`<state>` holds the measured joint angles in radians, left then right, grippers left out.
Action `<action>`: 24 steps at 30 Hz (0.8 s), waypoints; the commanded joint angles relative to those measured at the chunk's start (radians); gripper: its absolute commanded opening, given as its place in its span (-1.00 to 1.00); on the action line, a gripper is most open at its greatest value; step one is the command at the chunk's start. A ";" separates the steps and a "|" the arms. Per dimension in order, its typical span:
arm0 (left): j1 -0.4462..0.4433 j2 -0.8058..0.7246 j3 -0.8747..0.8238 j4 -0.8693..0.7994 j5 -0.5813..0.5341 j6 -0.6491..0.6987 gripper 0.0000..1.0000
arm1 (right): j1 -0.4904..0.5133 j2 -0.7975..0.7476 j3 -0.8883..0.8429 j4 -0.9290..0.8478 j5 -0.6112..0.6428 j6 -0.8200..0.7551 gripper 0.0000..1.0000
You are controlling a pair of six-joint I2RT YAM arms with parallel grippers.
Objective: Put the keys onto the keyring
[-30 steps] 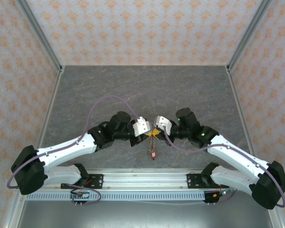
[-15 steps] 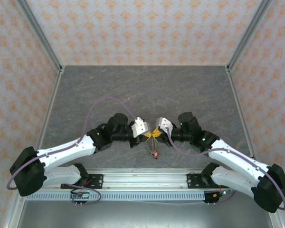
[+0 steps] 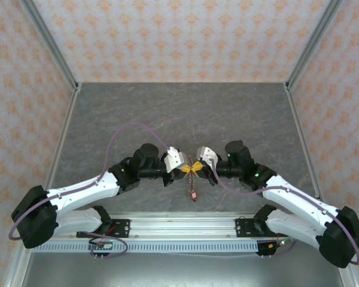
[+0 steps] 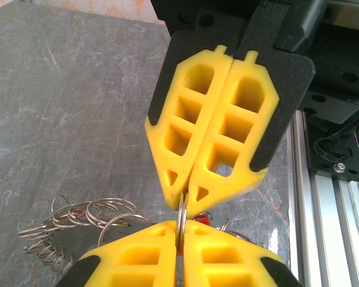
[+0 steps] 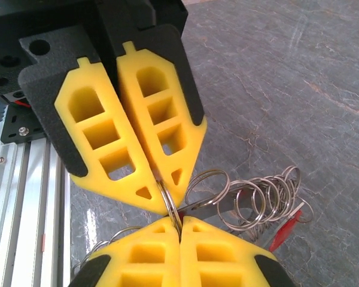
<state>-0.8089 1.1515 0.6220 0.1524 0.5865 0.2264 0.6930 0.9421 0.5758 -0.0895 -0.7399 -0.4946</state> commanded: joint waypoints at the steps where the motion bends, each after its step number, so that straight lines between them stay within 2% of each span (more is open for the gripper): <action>1: -0.007 -0.015 0.068 -0.074 -0.014 0.065 -0.70 | -0.005 0.008 0.068 -0.040 -0.005 -0.049 -0.97; 4: -0.006 -0.002 0.096 -0.146 -0.041 0.103 -0.69 | -0.004 0.027 0.118 -0.136 0.007 -0.103 -0.98; 9: -0.006 0.012 0.116 -0.165 -0.035 0.119 -0.67 | -0.004 0.049 0.178 -0.237 0.025 -0.170 -0.98; 24: -0.006 0.059 0.143 -0.128 -0.010 0.101 -0.66 | -0.004 0.057 0.198 -0.196 -0.020 -0.183 -0.97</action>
<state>-0.8097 1.2007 0.7296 0.0113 0.5690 0.3233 0.6930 1.0092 0.7330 -0.3367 -0.7197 -0.6605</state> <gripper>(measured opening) 0.175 0.040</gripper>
